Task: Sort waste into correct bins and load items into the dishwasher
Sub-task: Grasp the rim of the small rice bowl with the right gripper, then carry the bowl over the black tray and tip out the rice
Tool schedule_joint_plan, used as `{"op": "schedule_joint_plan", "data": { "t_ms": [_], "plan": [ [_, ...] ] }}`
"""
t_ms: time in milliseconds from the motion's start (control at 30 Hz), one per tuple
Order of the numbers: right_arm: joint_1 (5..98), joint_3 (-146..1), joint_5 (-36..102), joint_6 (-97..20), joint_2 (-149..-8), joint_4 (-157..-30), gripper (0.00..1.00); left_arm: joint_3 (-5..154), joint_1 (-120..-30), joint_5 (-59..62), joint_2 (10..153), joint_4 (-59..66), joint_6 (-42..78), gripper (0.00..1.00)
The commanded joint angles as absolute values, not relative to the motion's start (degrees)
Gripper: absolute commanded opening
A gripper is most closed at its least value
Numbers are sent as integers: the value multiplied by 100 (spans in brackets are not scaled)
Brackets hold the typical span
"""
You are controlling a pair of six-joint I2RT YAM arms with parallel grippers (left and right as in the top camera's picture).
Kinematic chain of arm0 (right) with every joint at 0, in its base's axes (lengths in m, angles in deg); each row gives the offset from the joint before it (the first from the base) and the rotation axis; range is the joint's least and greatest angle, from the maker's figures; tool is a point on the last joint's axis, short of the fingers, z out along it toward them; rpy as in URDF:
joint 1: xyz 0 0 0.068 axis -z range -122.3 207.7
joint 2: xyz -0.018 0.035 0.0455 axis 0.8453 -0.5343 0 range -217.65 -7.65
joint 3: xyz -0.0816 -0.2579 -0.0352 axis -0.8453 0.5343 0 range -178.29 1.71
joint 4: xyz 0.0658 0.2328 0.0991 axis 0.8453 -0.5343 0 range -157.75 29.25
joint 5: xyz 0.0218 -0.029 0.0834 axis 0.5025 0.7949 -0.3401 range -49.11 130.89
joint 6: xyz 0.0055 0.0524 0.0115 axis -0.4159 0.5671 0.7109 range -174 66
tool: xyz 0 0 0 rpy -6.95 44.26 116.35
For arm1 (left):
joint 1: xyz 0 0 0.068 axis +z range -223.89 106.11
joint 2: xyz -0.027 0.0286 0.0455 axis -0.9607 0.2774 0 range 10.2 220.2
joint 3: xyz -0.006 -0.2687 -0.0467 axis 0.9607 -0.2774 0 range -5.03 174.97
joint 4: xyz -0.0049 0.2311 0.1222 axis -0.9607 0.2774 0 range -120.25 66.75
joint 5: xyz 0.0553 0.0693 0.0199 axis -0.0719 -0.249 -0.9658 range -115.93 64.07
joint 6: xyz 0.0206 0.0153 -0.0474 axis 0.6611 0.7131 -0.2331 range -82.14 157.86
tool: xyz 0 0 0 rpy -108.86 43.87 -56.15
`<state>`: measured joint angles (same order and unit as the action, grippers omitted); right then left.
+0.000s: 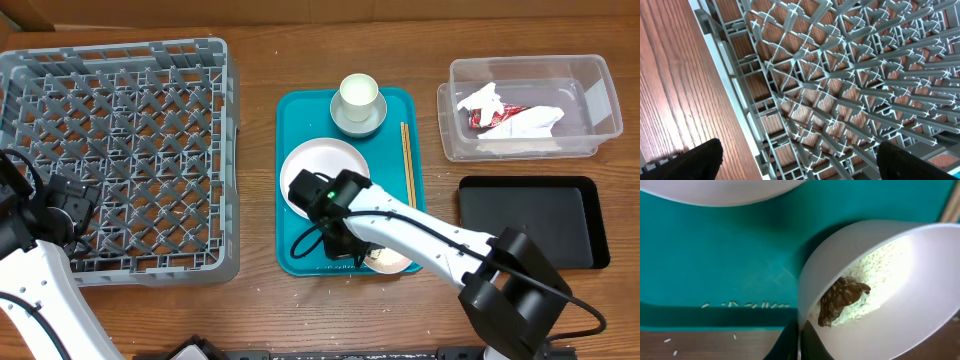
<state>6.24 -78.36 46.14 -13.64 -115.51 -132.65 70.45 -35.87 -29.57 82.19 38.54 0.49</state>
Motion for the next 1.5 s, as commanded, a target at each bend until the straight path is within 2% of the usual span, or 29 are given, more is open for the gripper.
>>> {"op": "schedule_joint_plan", "data": {
  "t_ms": [0,300,600,867,1100,1467],
  "plan": [
    [687,-8496,5010,-1154,-11579,-13541,4,7170,-3566,-2946,8146,3852,12,100],
    [1472,-8881,4988,-1196,-11579,-13919,4,7170,-3566,-2946,8146,3852,12,100],
    [2812,-8881,4739,-1239,-11052,-14109,4,7168,-3566,-2946,8146,3852,12,100],
    [4836,-8877,3594,-2636,-10056,-14260,4,7170,-3566,-2946,8146,3852,12,100],
    [6748,-8732,1856,-4376,-10029,-14365,4,7170,-3566,-2946,8146,3852,12,100],
    [8973,-7683,-480,-6033,-10115,-13923,4,7168,-3566,-2946,8146,3852,12,100]
  ]
}}
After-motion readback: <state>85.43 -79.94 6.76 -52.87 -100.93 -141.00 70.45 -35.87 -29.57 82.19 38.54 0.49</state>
